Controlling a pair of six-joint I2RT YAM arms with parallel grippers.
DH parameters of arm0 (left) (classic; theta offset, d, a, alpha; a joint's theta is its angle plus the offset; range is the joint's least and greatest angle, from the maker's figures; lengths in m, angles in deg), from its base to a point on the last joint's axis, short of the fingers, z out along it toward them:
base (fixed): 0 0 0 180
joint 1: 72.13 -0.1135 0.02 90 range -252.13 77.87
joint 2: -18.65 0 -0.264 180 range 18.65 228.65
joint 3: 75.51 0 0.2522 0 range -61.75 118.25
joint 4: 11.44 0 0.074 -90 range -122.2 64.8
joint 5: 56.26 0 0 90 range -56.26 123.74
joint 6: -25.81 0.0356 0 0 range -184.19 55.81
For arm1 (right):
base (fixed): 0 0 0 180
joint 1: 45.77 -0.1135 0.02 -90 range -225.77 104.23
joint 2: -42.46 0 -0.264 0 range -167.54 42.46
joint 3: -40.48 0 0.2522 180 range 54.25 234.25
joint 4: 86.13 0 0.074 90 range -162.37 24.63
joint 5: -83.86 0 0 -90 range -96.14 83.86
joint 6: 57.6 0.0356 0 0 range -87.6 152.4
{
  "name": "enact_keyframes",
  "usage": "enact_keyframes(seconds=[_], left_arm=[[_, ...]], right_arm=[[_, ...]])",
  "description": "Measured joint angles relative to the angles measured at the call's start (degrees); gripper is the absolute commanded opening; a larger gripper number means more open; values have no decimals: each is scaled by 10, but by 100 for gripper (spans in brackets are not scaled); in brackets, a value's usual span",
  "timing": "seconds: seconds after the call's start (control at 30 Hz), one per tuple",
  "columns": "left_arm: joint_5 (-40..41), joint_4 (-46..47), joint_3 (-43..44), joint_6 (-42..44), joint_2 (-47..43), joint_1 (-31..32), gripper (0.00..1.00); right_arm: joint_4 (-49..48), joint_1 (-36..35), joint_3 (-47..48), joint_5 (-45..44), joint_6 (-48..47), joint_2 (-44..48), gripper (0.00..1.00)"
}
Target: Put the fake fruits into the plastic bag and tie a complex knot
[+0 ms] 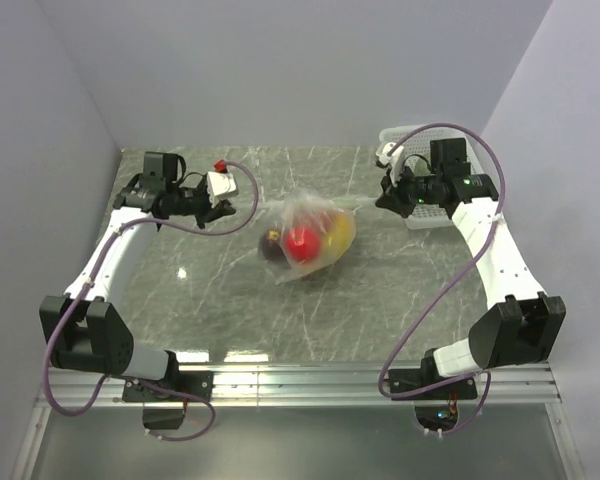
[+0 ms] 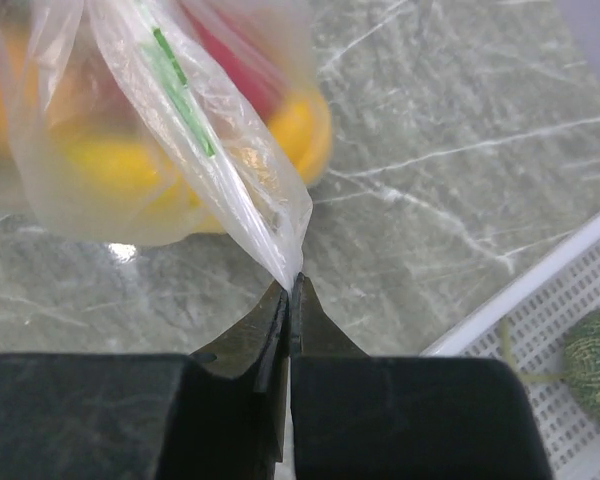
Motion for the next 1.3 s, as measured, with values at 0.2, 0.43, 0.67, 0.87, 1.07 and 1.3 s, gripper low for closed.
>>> enact_keyframes(seconds=[0.2,0.43,0.67,0.87,1.07,1.3], left_arm=[[-7,30,-66,-3,1,-15,1],[0,37,-135,12,30,-19,0],[32,-56,-38,0,63,-58,51],[34,-96,65,-57,59,-12,78],[66,-76,83,-163,40,126,99],[147,6,71,-291,66,253,99]], right_arm=[[-13,4,-76,22,4,-9,0],[-27,4,-151,27,6,-46,0],[48,1,-80,-13,14,-54,14],[71,-39,-49,-12,61,-28,61],[77,-52,-26,-3,109,0,91],[70,-20,-26,12,190,18,92]])
